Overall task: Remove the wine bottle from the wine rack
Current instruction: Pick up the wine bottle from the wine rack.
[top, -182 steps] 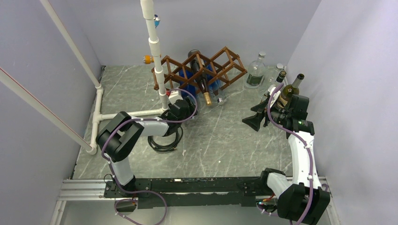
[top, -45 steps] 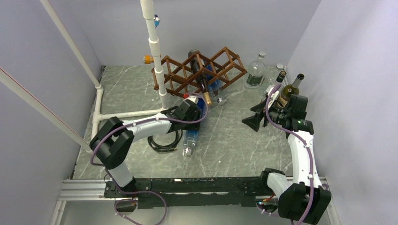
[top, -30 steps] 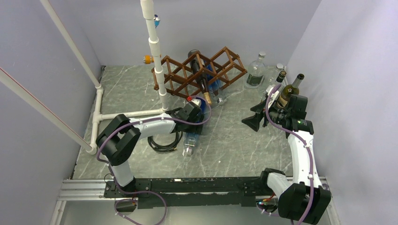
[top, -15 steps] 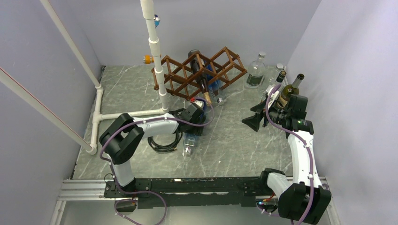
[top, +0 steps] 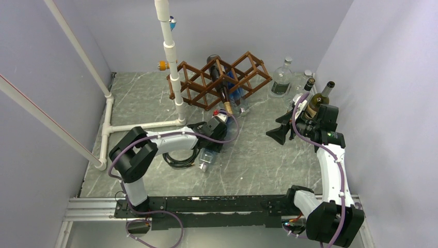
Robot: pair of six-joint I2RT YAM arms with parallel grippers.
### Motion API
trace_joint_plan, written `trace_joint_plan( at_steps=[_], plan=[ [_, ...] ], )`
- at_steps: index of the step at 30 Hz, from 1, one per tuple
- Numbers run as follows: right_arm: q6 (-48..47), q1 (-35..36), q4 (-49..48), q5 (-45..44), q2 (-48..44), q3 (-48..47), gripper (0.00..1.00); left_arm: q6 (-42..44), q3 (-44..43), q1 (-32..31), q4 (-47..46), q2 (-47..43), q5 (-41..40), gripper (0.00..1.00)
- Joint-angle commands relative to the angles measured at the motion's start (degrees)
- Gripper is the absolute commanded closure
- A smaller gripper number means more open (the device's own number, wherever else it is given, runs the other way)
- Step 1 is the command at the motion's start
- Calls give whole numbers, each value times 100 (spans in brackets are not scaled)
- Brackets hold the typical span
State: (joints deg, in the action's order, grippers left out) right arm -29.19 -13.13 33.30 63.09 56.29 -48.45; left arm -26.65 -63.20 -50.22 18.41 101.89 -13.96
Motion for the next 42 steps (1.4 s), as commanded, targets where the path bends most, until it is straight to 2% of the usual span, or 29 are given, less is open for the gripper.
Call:
trace_joint_plan(
  at_steps=[1, 9, 13, 18, 21, 26, 29, 33, 42],
  plan=[
    [-169, 21, -31, 109, 40, -8, 14, 538, 97, -214, -13, -639, 302, 100],
    [-1072, 198, 798, 375, 404, -185, 14, 1225, 478, -270, -127, -1308, 1388, 100],
    [-2422, 473, 1756, 632, 568, -297, 14, 1509, 570, -269, -241, -1487, 1991, 100],
    [-3908, 812, 2617, 743, 668, -297, 7, 1795, 608, -274, -353, -1558, 2615, 100],
    [-5166, 970, 3188, 914, 670, -141, 1, 1953, 569, -271, -378, -1528, 2984, 100],
    [-6615, 1215, 3718, 922, 780, 116, 0, 2200, 489, -321, -484, -1489, 3558, 100],
    [-7014, 1278, 3892, 882, 962, 129, 0, 2358, 458, -401, -571, -1487, 3739, 100],
    [-7007, 1277, 3835, 869, 1218, 99, 0, 2588, 444, -545, -661, -1496, 3800, 100],
    [-6232, 1654, 3270, 616, 1769, 34, 0, 3094, 367, -797, -728, -1469, 3457, 100]
  ],
)
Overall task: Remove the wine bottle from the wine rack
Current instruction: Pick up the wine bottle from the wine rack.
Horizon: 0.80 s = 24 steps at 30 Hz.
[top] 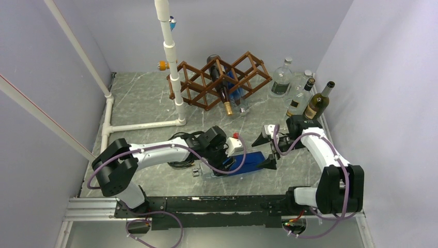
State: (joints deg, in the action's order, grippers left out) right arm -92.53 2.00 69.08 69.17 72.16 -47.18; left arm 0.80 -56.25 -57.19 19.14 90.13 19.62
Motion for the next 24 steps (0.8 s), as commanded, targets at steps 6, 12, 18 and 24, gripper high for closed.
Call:
trace_joint_plan(
  at_steps=[6, 12, 18, 24],
  plan=[
    [529, 467, -526, -253, 603, -181, 0, 483, -446, -245, -830, -276, -310, 100],
    [1574, 753, -1519, -664, 575, -32, 0, 606, -597, -347, -844, -236, -421, 100],
    [1785, 966, -1804, -886, 644, 22, 0, 711, -761, -445, -820, -121, -380, 100],
    [1951, 1179, -2001, -1072, 736, 64, 0, 657, -911, -460, -925, -30, -388, 100]
  ],
)
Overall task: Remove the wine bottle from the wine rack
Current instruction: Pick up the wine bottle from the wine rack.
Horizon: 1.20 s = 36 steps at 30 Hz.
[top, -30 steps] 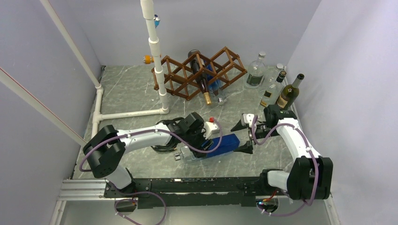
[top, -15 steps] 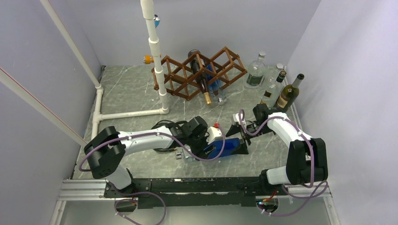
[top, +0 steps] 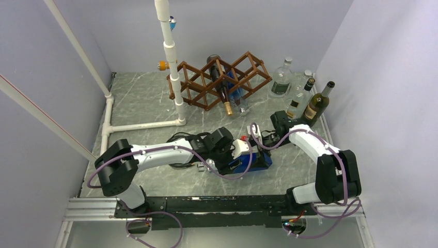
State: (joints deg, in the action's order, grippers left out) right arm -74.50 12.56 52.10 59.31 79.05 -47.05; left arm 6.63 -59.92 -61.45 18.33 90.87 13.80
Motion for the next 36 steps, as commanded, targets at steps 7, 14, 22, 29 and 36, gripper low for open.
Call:
trace_joint_plan(
  at_steps=[7, 14, 22, 29, 36],
  plan=[
    [298, 248, -434, -160, 114, 65, 3, -67, -643, -34, -976, -45, 192, 100],
    [540, 425, -570, -300, 276, 29, 8, -126, -690, -34, -1099, -53, 153, 100],
    [399, 351, 92, 259, 550, -376, 1, -89, -383, -34, -1359, -156, 57, 100],
    [-440, 232, 185, 400, 237, -117, 1, -8, 148, -32, -1785, -382, 61, 100],
    [-41, -97, -350, 521, 15, 10, 0, 79, 318, -30, -2008, -385, 64, 100]
  ],
)
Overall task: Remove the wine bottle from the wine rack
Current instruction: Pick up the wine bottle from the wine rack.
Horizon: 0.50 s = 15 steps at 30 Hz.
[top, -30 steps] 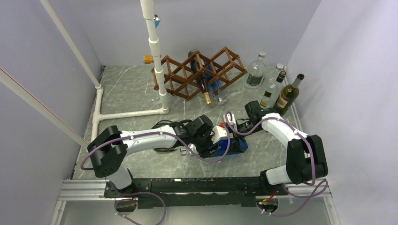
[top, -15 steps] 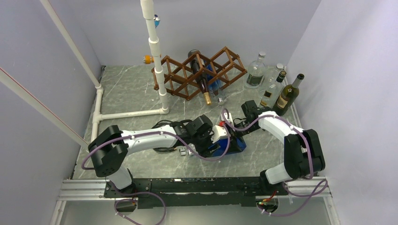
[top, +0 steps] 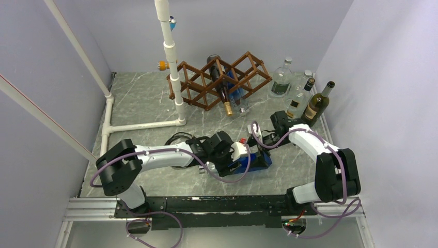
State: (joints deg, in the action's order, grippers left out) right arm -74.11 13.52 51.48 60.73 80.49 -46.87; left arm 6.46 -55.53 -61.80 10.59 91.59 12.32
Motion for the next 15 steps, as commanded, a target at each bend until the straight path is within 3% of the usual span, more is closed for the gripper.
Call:
trace_joint_plan(
  at_steps=[1, 9, 15],
  plan=[
    [-185, -206, -251, 346, -110, 5, 0, 85, -102, 2, -1251, -462, 218, 100],
    [-932, -214, -504, 18, -391, 426, 0, 42, 25, 10, -1429, -572, 120, 100],
    [-897, -196, -686, -36, -488, 535, 0, 23, 77, 36, -1565, -705, 128, 100]
  ],
)
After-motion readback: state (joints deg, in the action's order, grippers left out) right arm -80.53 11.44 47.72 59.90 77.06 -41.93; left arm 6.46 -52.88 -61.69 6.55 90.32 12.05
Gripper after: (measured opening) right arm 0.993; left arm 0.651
